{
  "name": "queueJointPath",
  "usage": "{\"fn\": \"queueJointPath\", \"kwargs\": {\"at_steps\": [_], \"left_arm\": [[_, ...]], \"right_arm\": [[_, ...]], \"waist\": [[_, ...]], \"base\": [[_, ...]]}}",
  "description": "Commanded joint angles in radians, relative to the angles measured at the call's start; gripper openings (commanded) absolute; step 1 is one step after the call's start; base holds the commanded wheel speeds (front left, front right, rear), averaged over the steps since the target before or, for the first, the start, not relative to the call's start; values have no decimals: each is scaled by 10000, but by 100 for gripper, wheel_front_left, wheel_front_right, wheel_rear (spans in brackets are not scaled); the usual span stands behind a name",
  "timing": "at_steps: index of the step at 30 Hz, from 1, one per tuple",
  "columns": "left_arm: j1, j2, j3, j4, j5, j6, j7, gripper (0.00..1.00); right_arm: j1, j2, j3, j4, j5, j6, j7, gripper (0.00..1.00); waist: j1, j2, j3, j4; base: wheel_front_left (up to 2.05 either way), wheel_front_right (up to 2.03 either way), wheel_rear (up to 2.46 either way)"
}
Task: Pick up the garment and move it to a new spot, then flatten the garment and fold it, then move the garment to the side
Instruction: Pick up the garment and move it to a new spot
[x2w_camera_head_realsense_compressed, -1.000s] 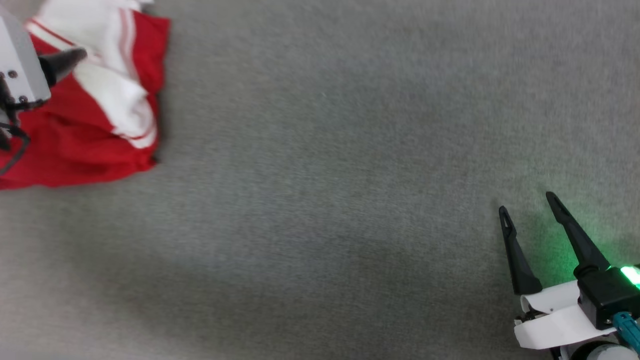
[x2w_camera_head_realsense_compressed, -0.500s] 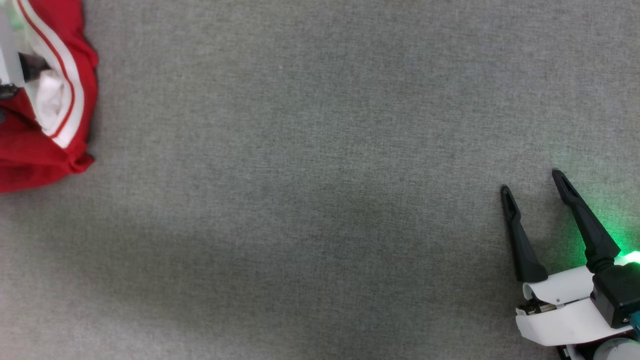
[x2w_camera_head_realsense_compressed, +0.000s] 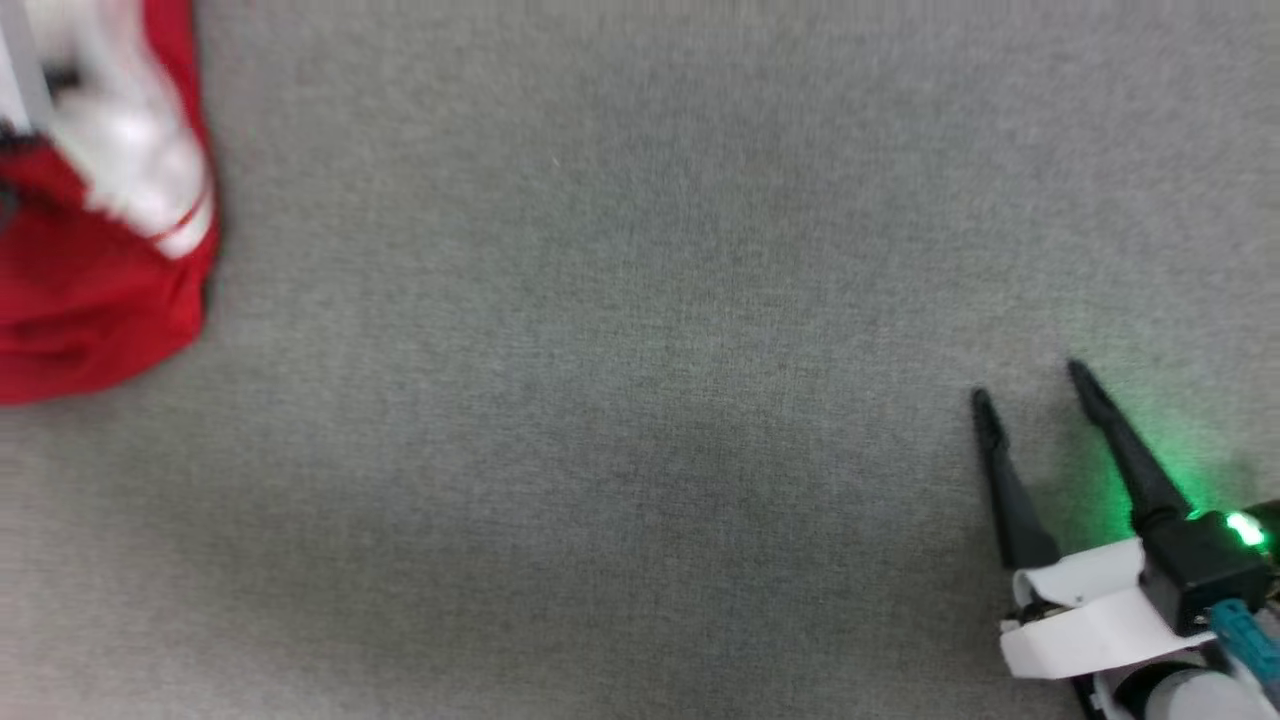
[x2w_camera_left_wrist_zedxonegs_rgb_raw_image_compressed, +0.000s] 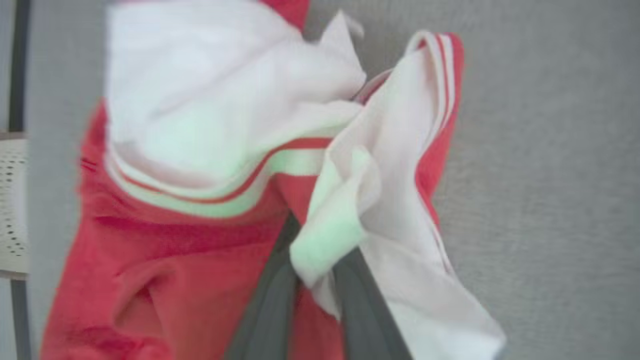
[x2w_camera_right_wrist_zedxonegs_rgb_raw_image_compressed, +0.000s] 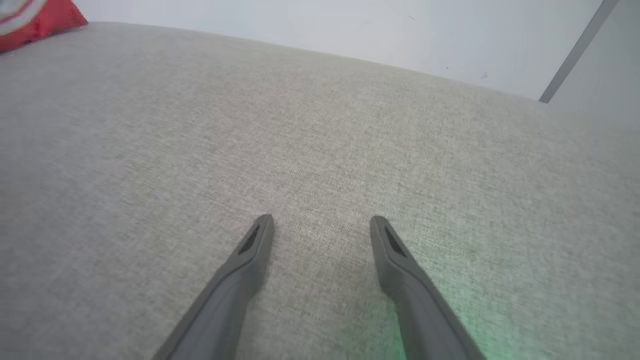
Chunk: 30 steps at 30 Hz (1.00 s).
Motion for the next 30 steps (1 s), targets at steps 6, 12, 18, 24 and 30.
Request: {"fn": "queueJointPath", "kwargs": {"at_steps": [6,12,18,24,30], "left_arm": [[-1098,-3,-244,-323,459,-126,-494,0],[-1106,-345,-578,-471,435,-400,-345,0],[-1065,-1017,-932,-951,356,-529,-68,0],[-1277,-1622,-1262,-1472,248,-610,401,0],[-1231,-2371,-1605,-1998,-89,-699,907,0]], "right_arm": [[64,218,231,877,142,-13,-261,100],[-42,345,206,1601,243,-13,-458,100],[-35,437,-173,2299,265,-13,-650,100],[99,485,-605,2805,231,-13,-770,100],[293,521,-1289,3158,61,-13,-866,100]], "waist": [[0,0,-2027,221],[0,0,-3073,133],[0,0,-3775,-322],[0,0,-4230,-987],[0,0,-4524,-1891]], "base": [[0,0,0],[0,0,0],[0,0,0],[0,0,0],[0,0,0]]}}
